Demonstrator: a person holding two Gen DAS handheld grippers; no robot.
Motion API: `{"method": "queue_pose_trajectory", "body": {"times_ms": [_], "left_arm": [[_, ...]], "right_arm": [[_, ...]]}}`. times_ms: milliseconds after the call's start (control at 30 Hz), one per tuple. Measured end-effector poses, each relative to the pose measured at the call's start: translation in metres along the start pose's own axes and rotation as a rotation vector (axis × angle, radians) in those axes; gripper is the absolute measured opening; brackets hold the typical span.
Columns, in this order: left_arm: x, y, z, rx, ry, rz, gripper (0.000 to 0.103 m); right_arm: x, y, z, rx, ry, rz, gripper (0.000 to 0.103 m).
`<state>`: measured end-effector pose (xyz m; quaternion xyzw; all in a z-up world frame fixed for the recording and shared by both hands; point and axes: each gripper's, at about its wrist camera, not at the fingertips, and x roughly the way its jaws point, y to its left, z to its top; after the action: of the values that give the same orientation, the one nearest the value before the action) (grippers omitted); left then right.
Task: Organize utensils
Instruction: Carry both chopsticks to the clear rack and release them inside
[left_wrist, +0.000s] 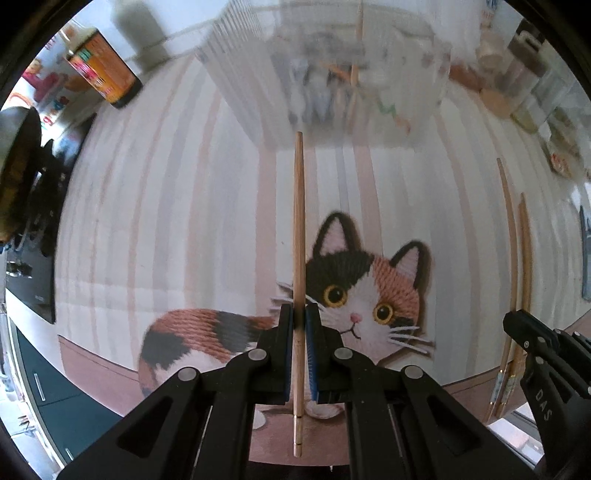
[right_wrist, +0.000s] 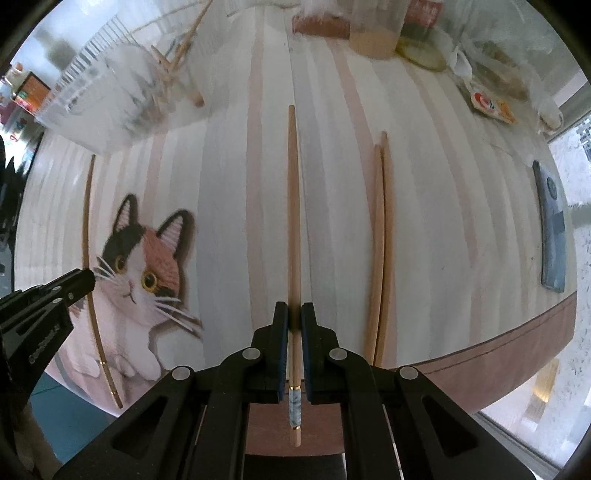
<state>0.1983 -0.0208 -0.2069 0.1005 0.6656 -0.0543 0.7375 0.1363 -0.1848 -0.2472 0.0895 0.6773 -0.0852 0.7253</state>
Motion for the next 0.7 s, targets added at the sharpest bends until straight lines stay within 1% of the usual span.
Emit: {"method": "queue_pose_trajectory", "body": {"times_ms": [167,333,367,433,533,700], "left_arm": [[-0.037,0.010,0.002,-0.010,-0.079,0.007,0.004],[-0.069,0.026,0.003,-0.036,-0.142,-0.012,0.004],[-0.075,0.029,0.006,-0.040,-0.155,-0.016,0.004],[-0.091,0.032,0.010,-0.050,-0.182,-0.027,0.004],[-0.105,0.034,0.019,-0.058,-0.216,-0.040,0.004],[-0.130,0.039,0.041,-0.077,-0.274,-0.073,0.004]], "right_arm": [[-0.030,-0.006,0.010,0.000,-0.057,0.020,0.007],[-0.060,-0.010,0.021,0.002,-0.120,0.047,0.007],[-0.065,-0.013,0.024,0.003,-0.133,0.055,0.007],[-0.072,-0.005,0.035,0.004,-0.158,0.070,0.007],[-0.087,0.001,0.048,0.004,-0.195,0.096,0.007],[-0.110,0.009,0.068,-0.012,-0.244,0.137,0.007]]}}
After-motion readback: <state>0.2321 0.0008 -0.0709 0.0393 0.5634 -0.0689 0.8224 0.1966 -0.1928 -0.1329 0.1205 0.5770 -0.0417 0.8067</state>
